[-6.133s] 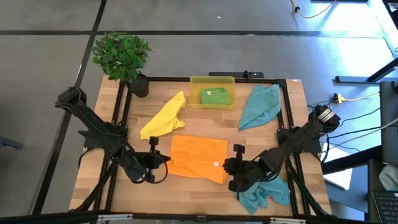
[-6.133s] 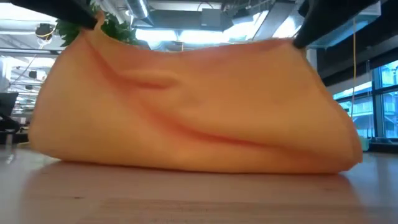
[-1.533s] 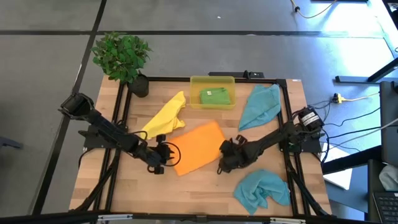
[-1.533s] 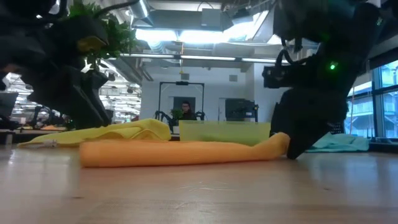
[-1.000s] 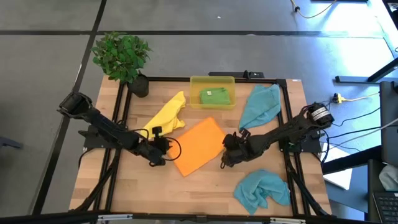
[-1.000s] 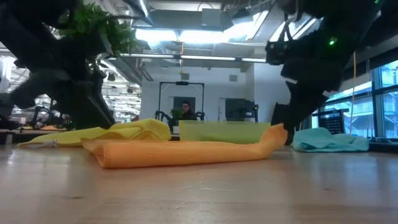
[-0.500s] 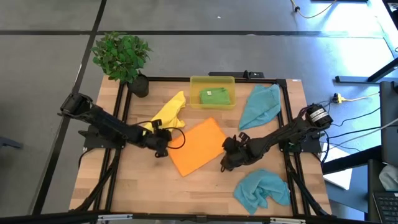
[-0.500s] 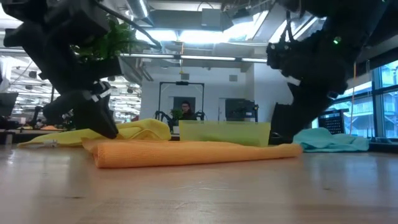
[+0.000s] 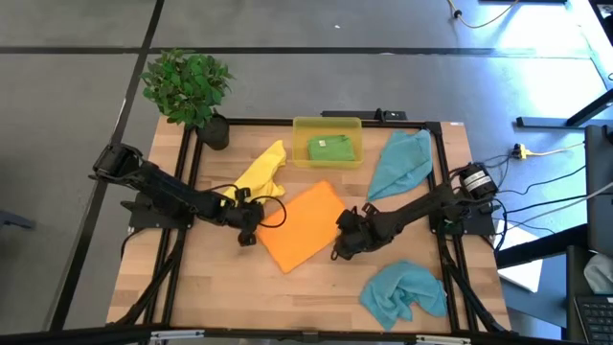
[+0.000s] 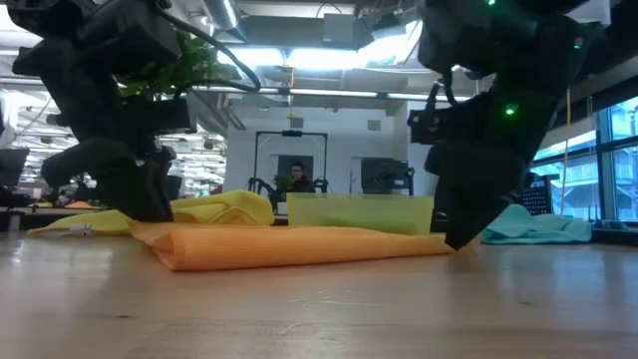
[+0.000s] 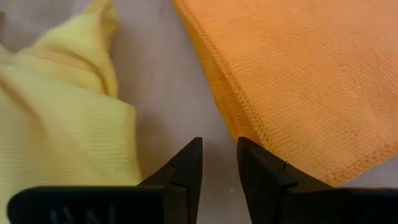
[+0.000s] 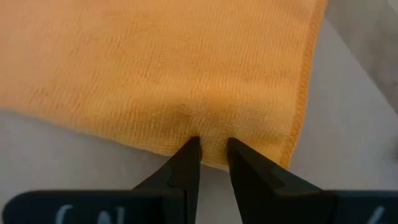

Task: Fold microfiber towels
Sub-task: Fold the orange microfiber cloth

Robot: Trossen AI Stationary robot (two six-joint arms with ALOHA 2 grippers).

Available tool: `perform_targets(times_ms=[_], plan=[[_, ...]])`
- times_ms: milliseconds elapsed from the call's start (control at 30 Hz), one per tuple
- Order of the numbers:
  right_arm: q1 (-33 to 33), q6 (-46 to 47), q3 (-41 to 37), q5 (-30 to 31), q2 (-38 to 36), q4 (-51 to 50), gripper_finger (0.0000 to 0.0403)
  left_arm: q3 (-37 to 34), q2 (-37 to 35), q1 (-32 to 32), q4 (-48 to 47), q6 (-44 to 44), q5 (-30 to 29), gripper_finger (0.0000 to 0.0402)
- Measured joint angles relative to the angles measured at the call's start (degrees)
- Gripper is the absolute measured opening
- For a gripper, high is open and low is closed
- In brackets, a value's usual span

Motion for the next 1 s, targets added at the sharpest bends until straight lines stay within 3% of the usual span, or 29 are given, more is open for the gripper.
perform_targets(times_ms=[200, 467, 567, 733, 900, 1000], plan=[[-2.67, -1.94, 0.05, 0.69, 0.30, -3.20, 0.0087, 0.00, 0.00, -2.42, 0.33, -0.91, 3.43, 0.0092], [-6.24, -22.80, -0.17, 4.43, 0.28, -4.33, 0.0087, 0.00, 0.00, -8.96, 12.07, 0.86, 13.81, 0.0092], [-8.46, -31.54, -0.17, 4.55, 0.28, -4.17, 0.0087, 0.00, 0.00, -11.57, 13.63, 2.76, 13.72, 0.0092], [-11.63, -42.56, -0.08, 5.06, 0.28, -3.58, 0.0087, 0.00, 0.00, -13.68, 13.57, 3.84, 8.42, 0.0092], [-13.23, -38.46, 2.53, 5.25, -0.97, -7.78, 0.0087, 0.00, 0.00, -14.24, 13.57, 3.89, 5.30, 0.0092], [-10.93, -37.81, 3.29, 5.09, -3.06, -8.46, 0.0087, 0.00, 0.00, -14.37, 13.63, 4.11, 4.88, 0.0092]])
